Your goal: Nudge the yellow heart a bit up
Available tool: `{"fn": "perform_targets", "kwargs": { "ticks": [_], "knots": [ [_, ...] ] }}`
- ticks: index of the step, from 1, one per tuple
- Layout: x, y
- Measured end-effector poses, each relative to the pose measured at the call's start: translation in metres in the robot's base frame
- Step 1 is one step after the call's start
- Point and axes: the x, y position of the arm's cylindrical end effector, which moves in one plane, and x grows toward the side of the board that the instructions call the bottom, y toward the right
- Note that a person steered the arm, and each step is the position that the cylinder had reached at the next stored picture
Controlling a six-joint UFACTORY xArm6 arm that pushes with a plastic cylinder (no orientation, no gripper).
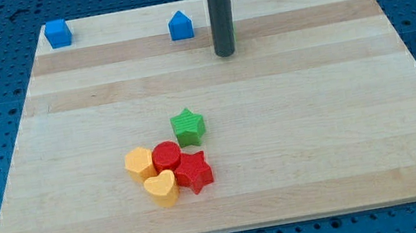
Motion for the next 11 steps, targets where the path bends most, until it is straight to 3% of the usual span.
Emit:
{"fn": "perform_targets", "kwargs": {
  "ticks": [4,5,7,9,10,11],
  "knots": [
    [-0.007,0.000],
    [-0.001,0.038],
    [0.099,0.112],
    [0.230,0.109],
    [0.281,0.069],
    [0.280,0.040]
  ]
}}
